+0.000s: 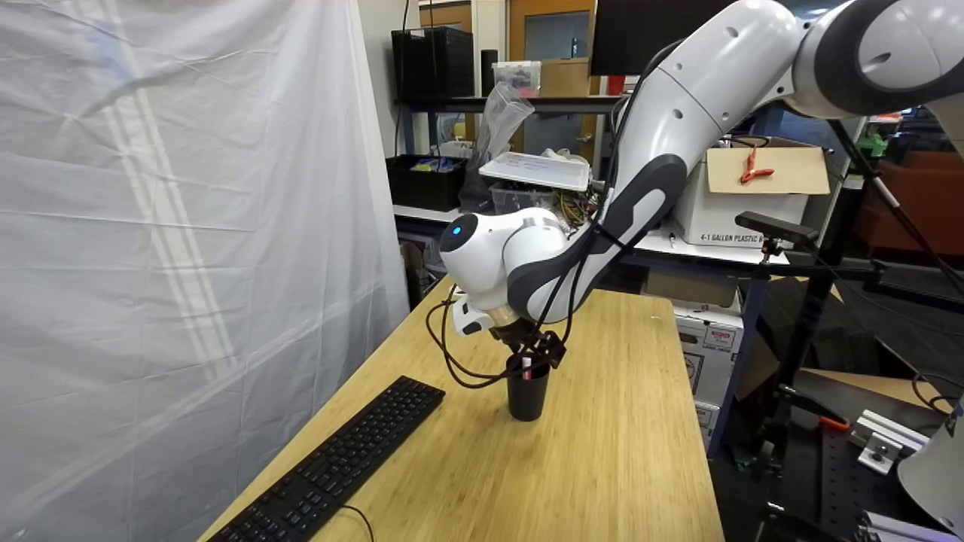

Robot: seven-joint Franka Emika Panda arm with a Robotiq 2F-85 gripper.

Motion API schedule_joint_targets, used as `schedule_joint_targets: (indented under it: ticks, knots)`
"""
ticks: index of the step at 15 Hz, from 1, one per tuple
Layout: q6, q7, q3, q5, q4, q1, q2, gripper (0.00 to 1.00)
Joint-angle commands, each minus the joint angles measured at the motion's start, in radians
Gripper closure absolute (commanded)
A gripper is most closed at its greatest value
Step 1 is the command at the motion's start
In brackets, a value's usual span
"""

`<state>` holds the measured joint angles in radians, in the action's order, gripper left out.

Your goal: Remove the orange marker from the black cup

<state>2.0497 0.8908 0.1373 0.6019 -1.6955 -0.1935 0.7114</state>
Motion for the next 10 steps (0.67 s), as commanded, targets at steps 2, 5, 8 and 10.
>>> schedule_joint_targets:
  ticks: [2, 5, 8, 10]
  knots:
    - [0.011, 0.051, -0.003, 0.019, 0.042, -0.004, 0.033, 0.00]
    - [0.008, 0.066, -0.005, 0.015, 0.058, -0.004, 0.044, 0.00]
    - [0.006, 0.074, -0.007, 0.012, 0.066, -0.002, 0.046, 0.09]
    - [0.005, 0.078, -0.008, 0.012, 0.070, -0.002, 0.046, 0.34]
